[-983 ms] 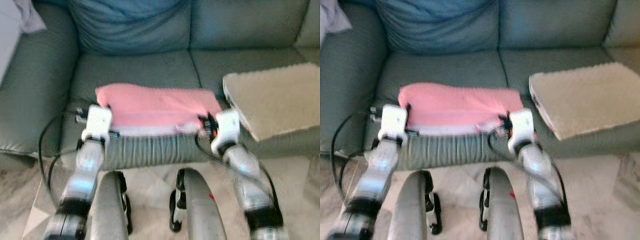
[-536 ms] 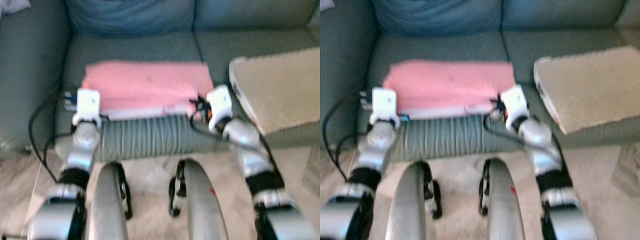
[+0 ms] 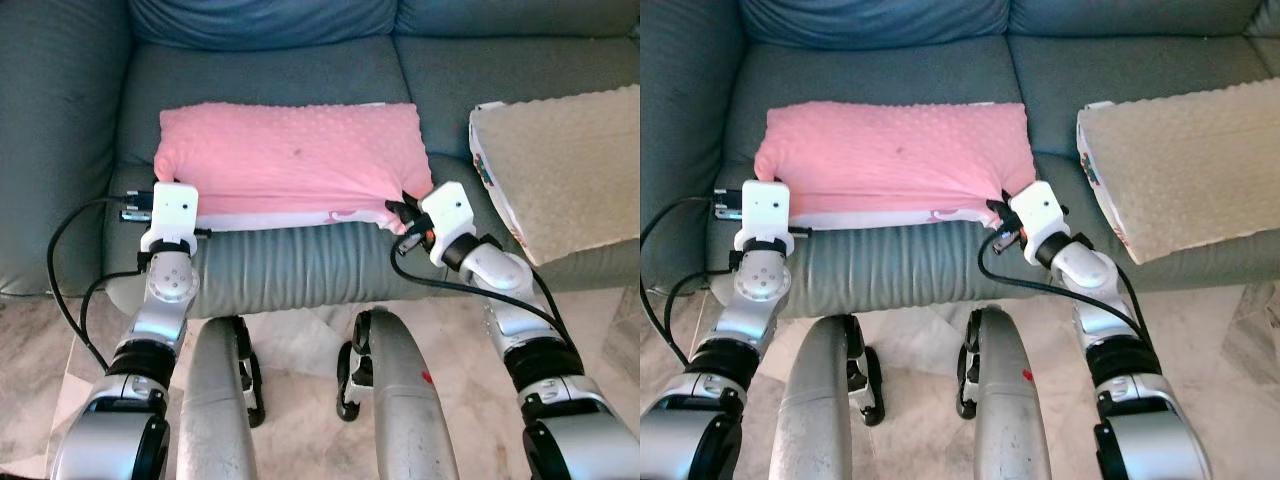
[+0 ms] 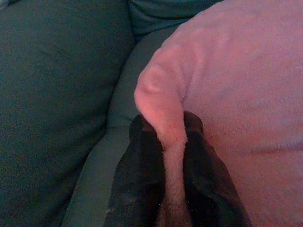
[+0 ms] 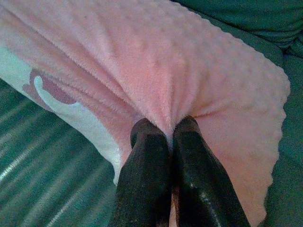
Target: Move the pillow to the sofa
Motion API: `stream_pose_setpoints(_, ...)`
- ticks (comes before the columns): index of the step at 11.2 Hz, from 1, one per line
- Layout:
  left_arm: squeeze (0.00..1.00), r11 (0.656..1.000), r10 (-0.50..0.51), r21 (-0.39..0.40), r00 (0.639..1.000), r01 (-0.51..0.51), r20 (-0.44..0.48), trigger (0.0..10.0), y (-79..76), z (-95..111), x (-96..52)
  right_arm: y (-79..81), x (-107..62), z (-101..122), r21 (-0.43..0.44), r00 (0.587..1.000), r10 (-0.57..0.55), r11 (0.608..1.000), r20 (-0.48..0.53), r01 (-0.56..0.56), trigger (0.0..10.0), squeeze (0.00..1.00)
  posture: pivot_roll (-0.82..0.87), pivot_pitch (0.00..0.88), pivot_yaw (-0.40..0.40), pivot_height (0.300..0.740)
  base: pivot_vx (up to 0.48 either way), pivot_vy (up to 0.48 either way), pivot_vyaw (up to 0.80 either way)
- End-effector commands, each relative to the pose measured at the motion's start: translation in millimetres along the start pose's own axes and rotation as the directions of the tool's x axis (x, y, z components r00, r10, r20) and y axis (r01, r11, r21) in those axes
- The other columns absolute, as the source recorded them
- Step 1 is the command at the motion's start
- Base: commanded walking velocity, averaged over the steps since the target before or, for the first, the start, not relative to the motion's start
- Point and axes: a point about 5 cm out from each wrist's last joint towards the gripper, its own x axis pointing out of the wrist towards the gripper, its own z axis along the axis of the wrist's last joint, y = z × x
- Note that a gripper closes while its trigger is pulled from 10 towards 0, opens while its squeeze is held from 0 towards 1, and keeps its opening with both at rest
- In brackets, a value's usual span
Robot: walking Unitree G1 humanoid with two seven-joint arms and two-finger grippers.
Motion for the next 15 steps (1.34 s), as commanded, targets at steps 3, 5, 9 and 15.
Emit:
stream_pose_setpoints(3,1.0,0.984,0.173,0.062,0.981,-0.168,-0.087,10.0,42.2,-24,0.8,-28.9,-24.6,-22,-0.004,0.984,-0.154,0.988,-0.093,0.155,10.0,1.0,-0.05,0.45,-0.036,0.618,0.0,0.0,0.0)
stream_pose_setpoints(5,1.0,0.98,0.185,0.088,0.98,-0.178,-0.072,10.0,43.5,-24,-0.2,-29.5,-25.0,-24,-0.028,0.979,-0.182,0.983,-0.092,0.181,10.0,1.0,-0.04,0.447,-0.038,0.618,0.0,0.0,0.0)
stream_pose_setpoints(9,1.0,0.983,0.172,0.076,0.983,-0.167,-0.066,10.0,36.2,-25,-6.2,-24.5,-22.4,-27,-0.033,0.976,-0.198,0.98,-0.089,0.195,10.0,1.0,-0.04,0.428,-0.042,0.618,0.0,0.0,0.0)
stream_pose_setpoints(15,1.0,0.995,0.015,0.1,0.998,-0.009,-0.058,10.0,19.9,-38,-31.6,-10.5,-14.3,-17,0.04,0.946,-0.324,0.945,-0.011,0.325,10.0,1.0,-0.03,0.316,-0.029,0.618,0.0,0.0,0.0)
